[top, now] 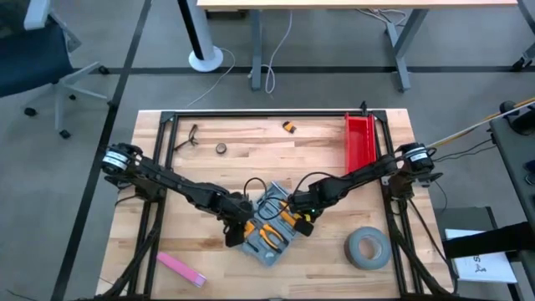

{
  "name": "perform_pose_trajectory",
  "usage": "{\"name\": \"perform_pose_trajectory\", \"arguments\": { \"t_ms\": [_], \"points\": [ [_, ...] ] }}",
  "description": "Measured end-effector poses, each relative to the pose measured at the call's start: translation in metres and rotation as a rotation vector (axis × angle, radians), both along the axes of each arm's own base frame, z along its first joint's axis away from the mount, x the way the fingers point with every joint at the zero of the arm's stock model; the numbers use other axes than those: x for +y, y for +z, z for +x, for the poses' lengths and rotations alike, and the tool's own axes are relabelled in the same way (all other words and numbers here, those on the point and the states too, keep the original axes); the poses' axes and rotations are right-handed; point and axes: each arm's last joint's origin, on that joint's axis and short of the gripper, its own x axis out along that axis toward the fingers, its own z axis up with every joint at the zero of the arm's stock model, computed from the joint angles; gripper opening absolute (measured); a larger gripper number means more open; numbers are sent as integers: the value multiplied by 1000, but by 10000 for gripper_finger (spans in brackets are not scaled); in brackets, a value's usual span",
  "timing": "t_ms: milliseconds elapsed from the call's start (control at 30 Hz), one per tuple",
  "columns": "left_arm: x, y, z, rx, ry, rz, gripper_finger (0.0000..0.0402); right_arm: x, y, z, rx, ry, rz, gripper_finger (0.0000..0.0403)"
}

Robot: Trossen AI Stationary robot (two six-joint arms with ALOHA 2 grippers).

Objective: Prefit tool cases
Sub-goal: Adjust the bottom yellow screwdriver bit set in the gray pre-fit tool case

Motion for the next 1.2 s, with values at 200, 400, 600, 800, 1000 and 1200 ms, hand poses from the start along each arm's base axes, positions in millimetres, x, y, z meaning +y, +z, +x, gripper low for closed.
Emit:
{"name": "perform_pose_trajectory", "arguments": {
  "t_ms": [200,400,600,800,1000,1200],
  "points": [
    [2,-1,0,-11,23,58,164,0,0,0,0,-1,-1,0],
    [2,-3,1,-17,39,83,161,0,0,0,4,-13,-8,0],
    [2,-11,4,-4,61,83,155,4,0,2,-32,63,50,0],
    [2,-10,4,-10,75,72,158,6,2,4,-34,77,57,0],
    [2,-10,4,-11,84,66,156,11,2,8,-75,106,104,0],
    [1,-9,7,-36,87,53,154,9,6,4,-27,94,32,0]
  ]
}}
